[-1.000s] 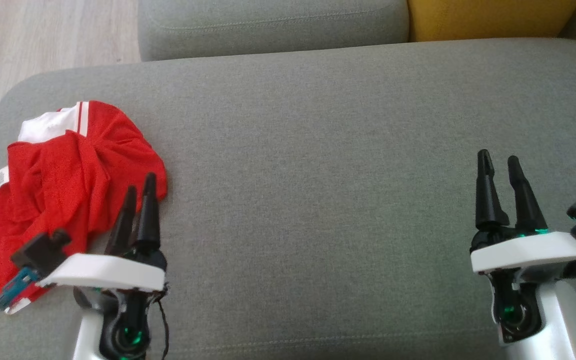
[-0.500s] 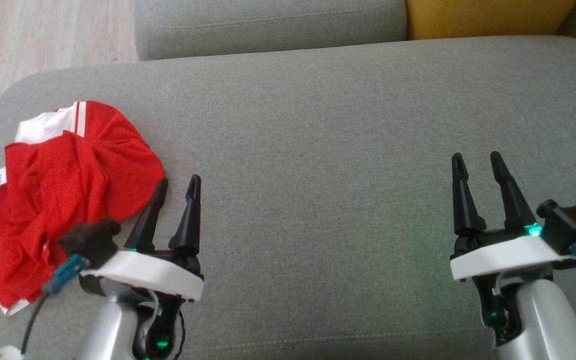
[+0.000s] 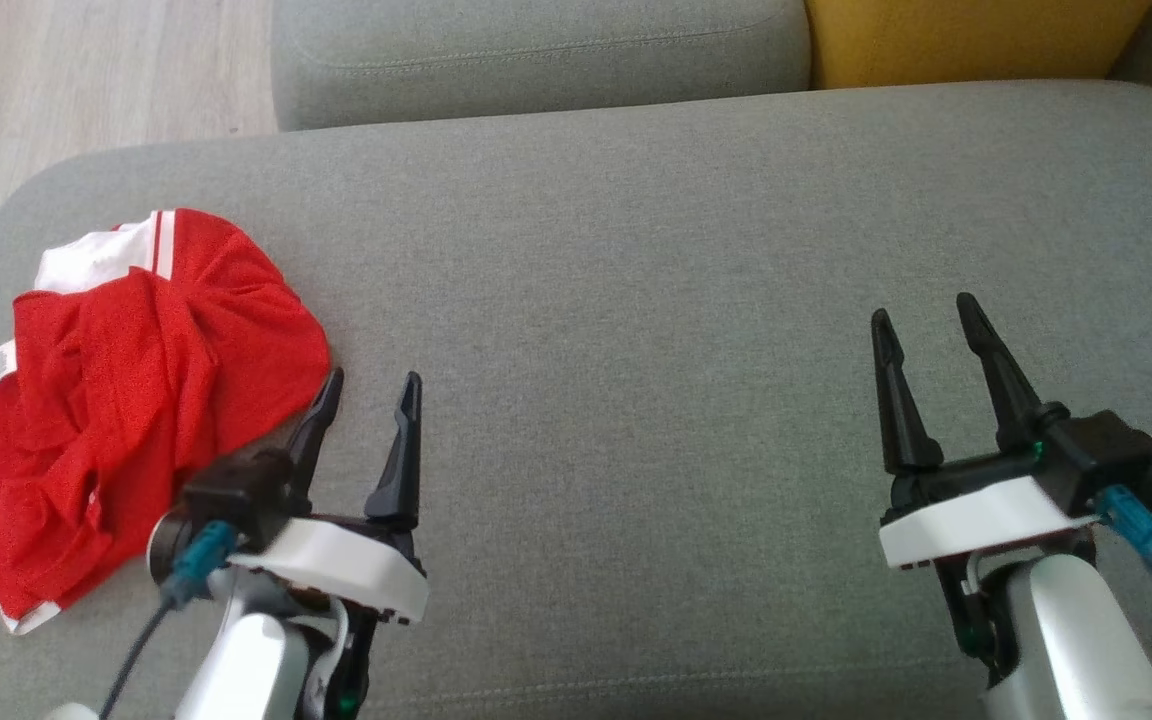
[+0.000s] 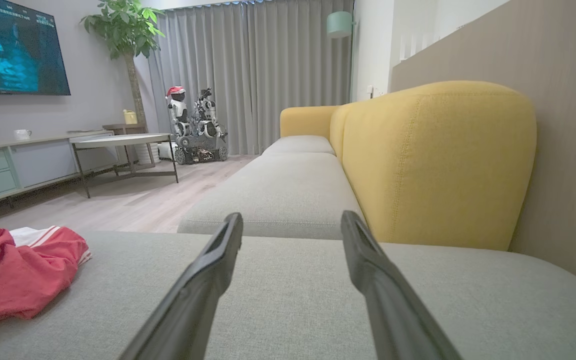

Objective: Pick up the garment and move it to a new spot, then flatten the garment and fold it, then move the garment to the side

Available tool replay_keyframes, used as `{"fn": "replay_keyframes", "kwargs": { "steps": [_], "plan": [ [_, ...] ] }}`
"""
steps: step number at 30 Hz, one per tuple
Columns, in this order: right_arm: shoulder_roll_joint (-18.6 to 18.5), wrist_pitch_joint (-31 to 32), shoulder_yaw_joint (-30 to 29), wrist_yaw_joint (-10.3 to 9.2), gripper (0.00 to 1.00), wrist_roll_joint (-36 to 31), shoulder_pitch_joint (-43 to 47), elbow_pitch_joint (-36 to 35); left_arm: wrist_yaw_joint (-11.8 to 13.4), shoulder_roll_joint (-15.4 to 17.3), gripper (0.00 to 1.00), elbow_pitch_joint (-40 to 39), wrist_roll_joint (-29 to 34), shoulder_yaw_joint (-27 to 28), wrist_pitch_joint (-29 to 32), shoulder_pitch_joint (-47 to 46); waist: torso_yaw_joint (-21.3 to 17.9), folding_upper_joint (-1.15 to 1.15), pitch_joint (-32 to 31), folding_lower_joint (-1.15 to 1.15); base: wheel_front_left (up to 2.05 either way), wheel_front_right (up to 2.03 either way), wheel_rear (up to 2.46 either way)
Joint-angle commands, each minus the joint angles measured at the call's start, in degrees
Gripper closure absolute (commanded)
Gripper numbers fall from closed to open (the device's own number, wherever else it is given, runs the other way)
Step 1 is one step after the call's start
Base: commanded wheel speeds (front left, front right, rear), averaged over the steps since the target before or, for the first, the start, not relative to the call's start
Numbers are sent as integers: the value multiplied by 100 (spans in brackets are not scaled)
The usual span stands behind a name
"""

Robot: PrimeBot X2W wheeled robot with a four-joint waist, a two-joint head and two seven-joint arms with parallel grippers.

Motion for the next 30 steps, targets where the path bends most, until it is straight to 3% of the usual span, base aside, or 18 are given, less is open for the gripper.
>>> {"fn": "replay_keyframes", "kwargs": {
  "steps": [1, 8, 12, 18, 24, 30],
  "plan": [
    [-23, -100, 114, 35, 0, -227, -301, -209, 90, 98, 0, -167, 197, 72, -84, -375, 2, 0, -5, 0, 0, 0, 0],
    [17, -218, 191, 37, 0, -725, -286, -157, 416, 204, 0, -138, 658, -146, -201, -431, 15, 0, -14, 0, 0, 0, 0],
    [46, -286, 155, 39, 0, -678, -281, -136, 480, 90, 0, -223, 547, -28, -268, -385, 22, 0, -10, 0, 0, 0, 0],
    [61, -387, 66, 41, 0, -251, -244, 32, 205, -224, 0, -174, 146, 494, -369, -197, 47, 0, 1, 0, 0, 0, 0],
    [61, -479, 222, 43, 0, -102, -246, 303, -153, -349, 0, 344, 259, 697, -469, -157, 43, 0, 0, 0, 0, 0, 0],
    [60, -525, 277, 44, 0, -235, -316, 391, -264, -386, 0, 460, 508, 816, -514, -240, 41, 0, 10, 0, 0, 0, 0]
  ]
}}
